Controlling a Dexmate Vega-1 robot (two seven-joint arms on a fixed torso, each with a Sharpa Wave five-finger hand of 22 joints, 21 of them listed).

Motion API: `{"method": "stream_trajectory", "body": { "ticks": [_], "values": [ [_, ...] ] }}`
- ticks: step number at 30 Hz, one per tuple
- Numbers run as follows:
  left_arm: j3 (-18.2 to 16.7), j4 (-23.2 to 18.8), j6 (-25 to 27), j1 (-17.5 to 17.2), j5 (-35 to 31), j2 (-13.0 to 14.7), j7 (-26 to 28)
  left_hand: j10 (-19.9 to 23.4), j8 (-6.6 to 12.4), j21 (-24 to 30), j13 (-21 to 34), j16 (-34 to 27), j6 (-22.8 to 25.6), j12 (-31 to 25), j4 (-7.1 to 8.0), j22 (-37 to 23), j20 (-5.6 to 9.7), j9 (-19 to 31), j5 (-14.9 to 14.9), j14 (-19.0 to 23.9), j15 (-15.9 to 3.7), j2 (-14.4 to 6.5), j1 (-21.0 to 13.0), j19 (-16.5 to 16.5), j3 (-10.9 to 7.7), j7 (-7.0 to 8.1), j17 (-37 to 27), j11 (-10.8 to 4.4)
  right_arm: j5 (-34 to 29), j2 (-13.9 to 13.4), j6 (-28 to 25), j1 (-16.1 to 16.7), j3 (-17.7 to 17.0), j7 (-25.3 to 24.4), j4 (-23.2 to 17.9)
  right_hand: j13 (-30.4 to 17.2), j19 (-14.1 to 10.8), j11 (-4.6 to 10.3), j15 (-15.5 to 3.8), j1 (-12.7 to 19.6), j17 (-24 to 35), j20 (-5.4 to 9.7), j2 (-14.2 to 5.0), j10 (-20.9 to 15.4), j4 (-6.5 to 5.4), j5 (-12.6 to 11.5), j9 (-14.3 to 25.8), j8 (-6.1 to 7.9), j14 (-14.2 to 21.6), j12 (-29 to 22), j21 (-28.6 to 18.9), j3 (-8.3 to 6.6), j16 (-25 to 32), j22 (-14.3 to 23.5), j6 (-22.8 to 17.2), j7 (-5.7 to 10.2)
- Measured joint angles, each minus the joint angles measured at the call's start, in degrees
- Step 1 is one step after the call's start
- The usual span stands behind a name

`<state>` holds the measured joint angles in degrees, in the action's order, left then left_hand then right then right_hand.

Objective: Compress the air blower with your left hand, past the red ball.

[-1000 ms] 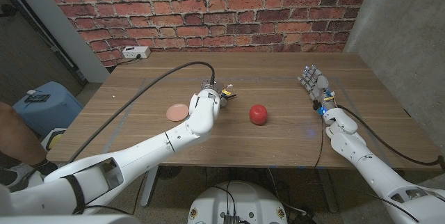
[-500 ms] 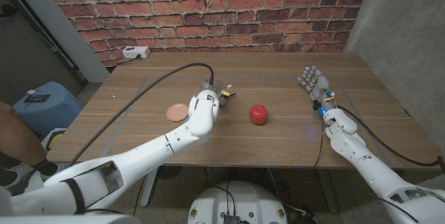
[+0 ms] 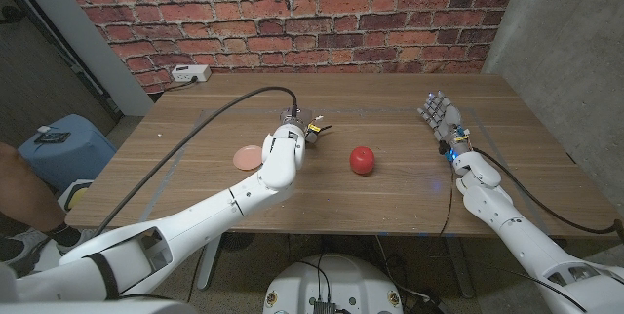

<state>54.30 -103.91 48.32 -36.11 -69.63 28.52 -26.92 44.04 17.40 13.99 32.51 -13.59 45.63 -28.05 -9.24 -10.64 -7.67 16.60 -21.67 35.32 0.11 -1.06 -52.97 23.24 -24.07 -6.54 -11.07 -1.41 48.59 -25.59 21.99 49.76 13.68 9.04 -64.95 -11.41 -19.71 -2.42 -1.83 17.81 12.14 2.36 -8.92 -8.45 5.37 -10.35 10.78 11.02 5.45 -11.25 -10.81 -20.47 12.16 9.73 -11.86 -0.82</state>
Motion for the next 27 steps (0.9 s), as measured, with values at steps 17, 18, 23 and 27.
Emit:
{"method": "stream_trajectory", "body": {
  "ticks": [17,18,23,27],
  "values": [
    [-2.13,-2.24,0.14,-0.16,5.81,0.50,4.22,-0.25,-0.01,-0.24,0.31,0.00,-0.24,0.01,0.08,-0.17,0.00,0.32,0.00,-0.22,0.21,-0.16,-0.29,0.00,0.39,0.24,0.01,-0.22,-0.56,-0.59,-0.27,0.30,-0.04,-1.03,-1.23,0.00,0.00,0.00,0.00,0.00,-0.01,0.00,0.00,0.00,0.00,0.00,0.00,0.00,0.00,0.00,0.00,0.00,0.00,0.00,0.00,0.00],
    [-2.22,-2.34,0.18,-0.16,6.19,0.53,4.49,-0.25,-0.01,-0.24,0.31,0.08,-0.30,0.01,0.08,-0.17,0.00,0.32,0.00,-0.22,0.21,-0.26,-0.39,0.00,0.39,0.30,0.01,-0.22,-0.58,-0.64,-0.28,0.33,-0.04,-1.11,-1.32,0.00,0.00,0.00,0.00,0.00,-0.01,0.00,0.00,0.00,0.00,0.00,0.00,0.00,0.00,0.00,0.00,0.00,0.00,0.00,0.00,0.00],
    [-2.78,-2.94,0.33,-0.08,8.61,0.69,6.17,-0.25,-0.01,-0.24,0.57,0.27,-0.10,0.01,0.08,-0.17,0.00,0.56,0.00,-0.22,0.21,-0.27,-0.41,0.00,0.39,0.52,0.01,-0.22,-0.73,-0.80,-0.35,0.44,-0.06,-1.42,-1.74,0.00,0.00,0.00,0.00,0.00,-0.01,0.00,0.00,0.00,0.00,0.00,0.00,0.00,0.00,0.00,0.00,0.00,0.00,0.00,0.00,0.00],
    [-2.93,-3.32,0.41,0.23,10.49,0.94,7.23,-0.38,-0.01,-0.24,0.57,0.27,-0.10,0.02,0.08,-0.17,0.00,0.60,0.00,-0.22,0.21,-0.27,-0.41,0.00,0.39,0.53,0.01,-0.34,-0.82,-0.95,-0.41,0.53,-0.08,-1.68,-2.13,0.00,0.00,0.00,0.00,0.00,-0.01,0.00,0.00,0.00,0.00,0.00,0.00,0.00,0.00,0.00,0.00,0.00,0.00,0.00,0.00,0.00]
  ]
}}
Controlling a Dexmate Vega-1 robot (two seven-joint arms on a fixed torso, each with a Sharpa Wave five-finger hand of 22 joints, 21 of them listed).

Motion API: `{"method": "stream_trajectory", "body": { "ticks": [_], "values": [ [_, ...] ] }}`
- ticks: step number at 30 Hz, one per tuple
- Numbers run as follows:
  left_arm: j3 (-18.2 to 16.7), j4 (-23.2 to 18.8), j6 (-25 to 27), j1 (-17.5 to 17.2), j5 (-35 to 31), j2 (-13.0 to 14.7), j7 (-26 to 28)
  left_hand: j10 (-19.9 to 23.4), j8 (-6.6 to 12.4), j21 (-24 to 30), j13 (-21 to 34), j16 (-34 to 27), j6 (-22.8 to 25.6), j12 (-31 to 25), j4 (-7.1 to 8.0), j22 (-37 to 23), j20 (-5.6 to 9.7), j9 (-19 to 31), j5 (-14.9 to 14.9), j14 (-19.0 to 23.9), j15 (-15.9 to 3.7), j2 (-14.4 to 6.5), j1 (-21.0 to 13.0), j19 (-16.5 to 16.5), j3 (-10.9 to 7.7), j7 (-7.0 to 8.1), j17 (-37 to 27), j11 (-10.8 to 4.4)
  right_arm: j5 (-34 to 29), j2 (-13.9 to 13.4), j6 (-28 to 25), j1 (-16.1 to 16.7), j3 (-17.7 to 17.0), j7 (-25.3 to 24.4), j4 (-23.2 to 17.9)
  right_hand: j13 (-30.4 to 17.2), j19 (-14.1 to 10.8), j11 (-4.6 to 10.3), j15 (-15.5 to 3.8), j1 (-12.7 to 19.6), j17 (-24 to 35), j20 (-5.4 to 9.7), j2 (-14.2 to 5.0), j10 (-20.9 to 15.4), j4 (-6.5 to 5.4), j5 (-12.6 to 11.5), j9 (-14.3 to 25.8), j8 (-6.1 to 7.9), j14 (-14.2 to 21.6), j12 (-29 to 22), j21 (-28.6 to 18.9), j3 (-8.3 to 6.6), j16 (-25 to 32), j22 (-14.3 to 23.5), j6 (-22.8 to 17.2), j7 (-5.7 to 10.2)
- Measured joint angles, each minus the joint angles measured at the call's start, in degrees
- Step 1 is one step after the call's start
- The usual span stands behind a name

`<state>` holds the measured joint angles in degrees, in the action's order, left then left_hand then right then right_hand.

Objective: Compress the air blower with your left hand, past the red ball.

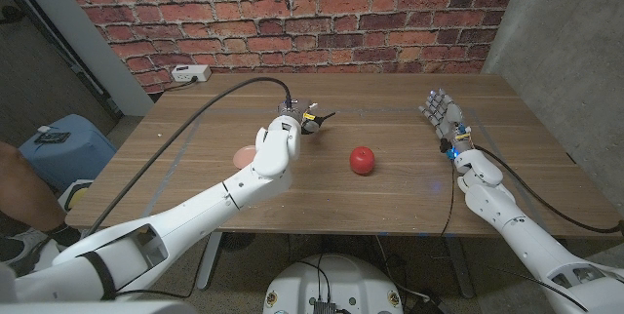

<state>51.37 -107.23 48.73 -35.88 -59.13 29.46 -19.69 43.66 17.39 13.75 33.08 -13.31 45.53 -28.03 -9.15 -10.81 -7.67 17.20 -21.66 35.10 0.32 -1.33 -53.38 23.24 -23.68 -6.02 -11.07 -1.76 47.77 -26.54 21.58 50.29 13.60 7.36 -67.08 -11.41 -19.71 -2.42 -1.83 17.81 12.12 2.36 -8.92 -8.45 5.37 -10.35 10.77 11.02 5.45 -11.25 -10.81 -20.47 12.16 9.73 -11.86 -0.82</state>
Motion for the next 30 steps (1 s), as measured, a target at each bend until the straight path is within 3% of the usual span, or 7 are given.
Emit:
{"method": "stream_trajectory", "body": {
  "ticks": [13,29,30],
  "values": [
    [-1.46,-1.58,0.70,0.51,7.10,0.38,4.45,-0.20,-0.15,0.00,0.27,0.00,-0.11,0.01,0.23,0.01,0.00,0.24,0.00,0.00,0.00,-0.01,-0.01,0.00,0.23,0.11,0.00,-0.19,-0.38,-0.43,-0.27,0.17,-0.02,-0.69,-0.97,0.00,0.00,0.00,0.00,0.00,0.00,0.00,0.00,0.00,0.00,0.00,0.00,0.00,0.00,0.00,0.00,0.00,0.00,0.00,0.00,0.00],
    [-4.04,-2.48,0.47,0.51,21.69,0.34,11.85,0.17,-0.19,0.00,0.53,0.00,0.74,-0.48,-0.01,0.01,0.00,0.51,0.01,0.22,-0.22,-0.46,-0.62,0.00,0.48,0.28,0.01,-0.53,-0.71,-1.40,-0.69,0.34,-0.05,-1.34,-2.45,0.00,0.00,0.00,0.00,0.00,-0.01,0.00,0.00,0.00,0.00,0.00,0.00,0.00,0.00,0.00,0.00,0.00,0.00,0.00,0.00,0.00],
    [-5.99,-2.71,0.41,0.55,23.15,0.28,12.57,0.19,-0.19,0.00,0.53,0.00,0.84,-0.48,-0.01,0.01,0.00,0.51,0.01,0.22,-0.22,-0.46,-0.62,0.00,0.48,0.19,0.01,-0.54,-0.87,-1.49,-0.99,0.39,-0.06,-1.79,-2.59,0.00,0.00,0.00,0.00,0.00,-0.01,0.00,0.00,0.00,0.00,0.00,0.00,0.00,0.00,0.00,0.00,0.00,0.00,0.00,0.00,0.00]
  ]
}}
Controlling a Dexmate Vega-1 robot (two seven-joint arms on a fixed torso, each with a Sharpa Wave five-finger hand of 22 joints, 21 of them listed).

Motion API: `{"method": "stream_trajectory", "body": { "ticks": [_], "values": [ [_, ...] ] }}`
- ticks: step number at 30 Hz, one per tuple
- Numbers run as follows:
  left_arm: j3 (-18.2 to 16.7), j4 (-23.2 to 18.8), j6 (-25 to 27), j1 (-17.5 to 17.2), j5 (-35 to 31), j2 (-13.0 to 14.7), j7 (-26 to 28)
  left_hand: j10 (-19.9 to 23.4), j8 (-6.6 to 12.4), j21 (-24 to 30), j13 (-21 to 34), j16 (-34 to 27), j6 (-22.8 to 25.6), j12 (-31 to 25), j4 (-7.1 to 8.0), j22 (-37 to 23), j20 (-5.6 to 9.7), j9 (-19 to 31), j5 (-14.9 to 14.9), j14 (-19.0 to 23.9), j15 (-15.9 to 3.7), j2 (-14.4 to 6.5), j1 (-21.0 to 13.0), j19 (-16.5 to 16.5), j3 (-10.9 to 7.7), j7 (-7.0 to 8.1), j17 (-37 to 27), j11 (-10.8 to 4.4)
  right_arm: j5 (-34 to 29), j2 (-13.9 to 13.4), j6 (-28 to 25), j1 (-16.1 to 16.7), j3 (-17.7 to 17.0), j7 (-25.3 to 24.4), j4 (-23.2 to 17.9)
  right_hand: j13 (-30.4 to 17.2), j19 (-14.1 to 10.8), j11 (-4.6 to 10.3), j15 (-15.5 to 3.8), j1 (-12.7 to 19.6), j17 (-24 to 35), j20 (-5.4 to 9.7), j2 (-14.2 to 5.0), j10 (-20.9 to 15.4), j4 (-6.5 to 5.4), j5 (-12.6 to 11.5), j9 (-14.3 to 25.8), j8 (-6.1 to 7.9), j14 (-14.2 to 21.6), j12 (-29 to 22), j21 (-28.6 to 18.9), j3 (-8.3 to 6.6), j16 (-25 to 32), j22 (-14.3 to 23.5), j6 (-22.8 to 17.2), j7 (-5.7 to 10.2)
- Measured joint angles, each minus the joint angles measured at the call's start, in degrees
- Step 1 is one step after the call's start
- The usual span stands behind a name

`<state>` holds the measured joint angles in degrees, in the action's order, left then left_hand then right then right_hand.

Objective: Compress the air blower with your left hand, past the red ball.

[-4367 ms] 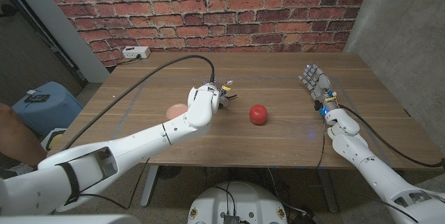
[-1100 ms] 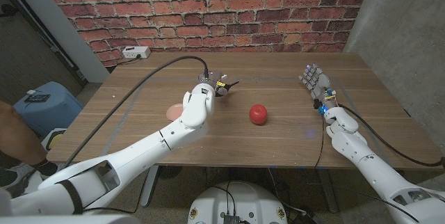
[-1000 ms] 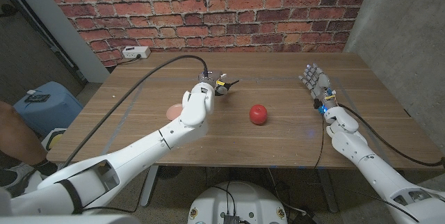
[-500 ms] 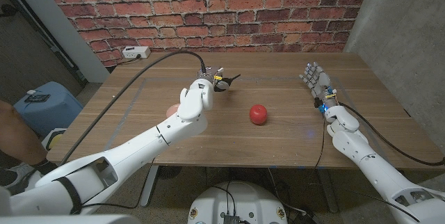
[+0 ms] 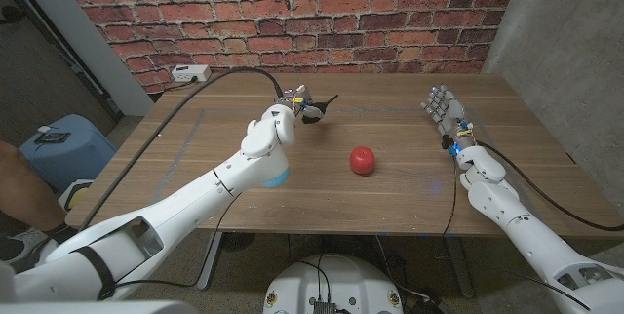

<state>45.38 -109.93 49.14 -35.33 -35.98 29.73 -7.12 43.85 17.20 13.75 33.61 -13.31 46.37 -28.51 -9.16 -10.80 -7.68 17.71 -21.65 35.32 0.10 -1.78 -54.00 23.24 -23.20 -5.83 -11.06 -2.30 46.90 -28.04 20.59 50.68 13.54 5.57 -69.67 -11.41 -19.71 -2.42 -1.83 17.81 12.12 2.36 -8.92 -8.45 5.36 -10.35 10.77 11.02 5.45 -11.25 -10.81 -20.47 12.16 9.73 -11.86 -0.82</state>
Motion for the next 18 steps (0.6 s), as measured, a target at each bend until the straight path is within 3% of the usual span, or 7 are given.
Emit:
{"method": "stream_trajectory", "body": {
  "ticks": [18],
  "values": [
    [-3.80,0.02,-1.24,0.64,16.84,0.91,8.56,0.60,0.50,0.00,0.27,0.00,0.83,0.01,0.00,0.00,0.00,0.47,-0.25,0.31,-0.31,-0.30,-0.32,0.00,0.00,0.40,0.00,-0.16,-0.35,-0.78,-0.72,0.40,-0.07,-0.91,-1.20,0.00,0.00,0.00,0.00,0.00,0.00,0.00,0.00,0.00,0.00,0.00,0.00,0.00,0.00,0.00,0.00,0.00,0.00,0.00,0.00,0.00]
  ]
}}
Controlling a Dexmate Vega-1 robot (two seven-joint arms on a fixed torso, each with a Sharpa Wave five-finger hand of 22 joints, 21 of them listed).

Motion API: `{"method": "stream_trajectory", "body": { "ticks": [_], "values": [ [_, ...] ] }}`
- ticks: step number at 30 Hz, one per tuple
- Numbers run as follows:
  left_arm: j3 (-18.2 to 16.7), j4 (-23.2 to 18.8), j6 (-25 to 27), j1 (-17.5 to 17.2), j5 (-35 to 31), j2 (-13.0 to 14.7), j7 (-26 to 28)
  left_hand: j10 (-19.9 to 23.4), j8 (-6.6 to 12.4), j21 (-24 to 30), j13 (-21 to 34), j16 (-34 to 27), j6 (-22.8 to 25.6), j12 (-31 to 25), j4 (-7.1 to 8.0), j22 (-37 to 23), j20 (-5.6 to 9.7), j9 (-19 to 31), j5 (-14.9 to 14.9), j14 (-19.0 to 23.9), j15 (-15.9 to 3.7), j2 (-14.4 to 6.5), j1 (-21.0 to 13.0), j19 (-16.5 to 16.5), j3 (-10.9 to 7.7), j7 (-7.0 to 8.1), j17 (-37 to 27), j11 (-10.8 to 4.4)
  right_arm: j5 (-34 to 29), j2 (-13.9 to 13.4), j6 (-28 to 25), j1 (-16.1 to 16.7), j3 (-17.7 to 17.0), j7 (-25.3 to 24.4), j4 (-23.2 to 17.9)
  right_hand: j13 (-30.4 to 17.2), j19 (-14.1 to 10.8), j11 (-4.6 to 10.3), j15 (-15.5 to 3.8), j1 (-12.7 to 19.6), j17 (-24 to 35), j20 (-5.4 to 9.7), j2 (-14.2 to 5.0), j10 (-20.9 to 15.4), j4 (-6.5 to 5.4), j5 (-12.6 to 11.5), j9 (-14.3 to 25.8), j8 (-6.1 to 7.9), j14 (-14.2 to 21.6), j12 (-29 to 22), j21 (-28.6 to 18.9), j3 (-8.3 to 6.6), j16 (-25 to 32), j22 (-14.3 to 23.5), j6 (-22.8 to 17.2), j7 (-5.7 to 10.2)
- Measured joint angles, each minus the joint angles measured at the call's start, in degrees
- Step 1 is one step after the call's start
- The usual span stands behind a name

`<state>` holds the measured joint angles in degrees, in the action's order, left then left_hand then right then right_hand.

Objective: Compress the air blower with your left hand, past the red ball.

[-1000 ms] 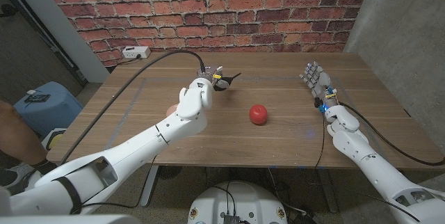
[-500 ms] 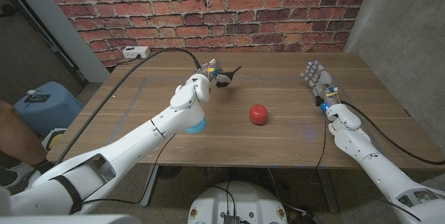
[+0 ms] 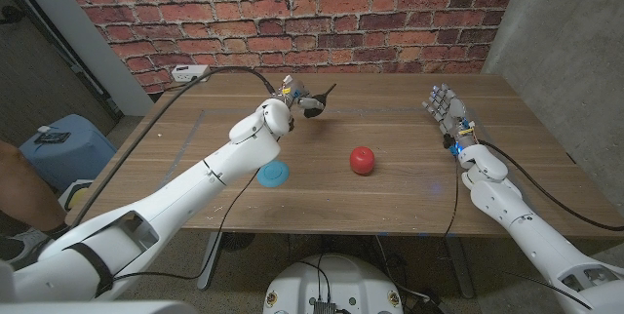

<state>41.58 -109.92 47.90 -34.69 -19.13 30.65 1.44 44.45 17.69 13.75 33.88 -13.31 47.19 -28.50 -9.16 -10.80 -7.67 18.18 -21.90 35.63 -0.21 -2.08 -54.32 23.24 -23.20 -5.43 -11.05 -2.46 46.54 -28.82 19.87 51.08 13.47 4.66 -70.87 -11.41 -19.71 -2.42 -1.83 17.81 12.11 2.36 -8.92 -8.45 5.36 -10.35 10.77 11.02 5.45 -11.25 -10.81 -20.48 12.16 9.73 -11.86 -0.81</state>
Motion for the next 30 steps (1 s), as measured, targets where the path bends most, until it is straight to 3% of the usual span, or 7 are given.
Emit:
{"method": "stream_trajectory", "body": {
  "ticks": [30],
  "values": [
    [-4.97,2.20,-5.45,0.46,21.36,1.15,8.29,-0.04,-0.02,0.00,0.27,0.45,-0.03,0.01,0.24,-0.28,0.13,0.63,0.01,-0.01,0.01,0.07,-0.06,-0.13,0.72,0.02,-0.56,0.04,-0.30,-0.73,-0.72,0.76,0.02,-0.73,-1.70,0.00,0.00,0.00,0.00,0.00,0.00,0.00,0.00,0.00,0.00,0.00,0.00,0.00,0.00,0.00,0.00,0.00,0.00,0.00,0.00,0.00]
  ]
}}
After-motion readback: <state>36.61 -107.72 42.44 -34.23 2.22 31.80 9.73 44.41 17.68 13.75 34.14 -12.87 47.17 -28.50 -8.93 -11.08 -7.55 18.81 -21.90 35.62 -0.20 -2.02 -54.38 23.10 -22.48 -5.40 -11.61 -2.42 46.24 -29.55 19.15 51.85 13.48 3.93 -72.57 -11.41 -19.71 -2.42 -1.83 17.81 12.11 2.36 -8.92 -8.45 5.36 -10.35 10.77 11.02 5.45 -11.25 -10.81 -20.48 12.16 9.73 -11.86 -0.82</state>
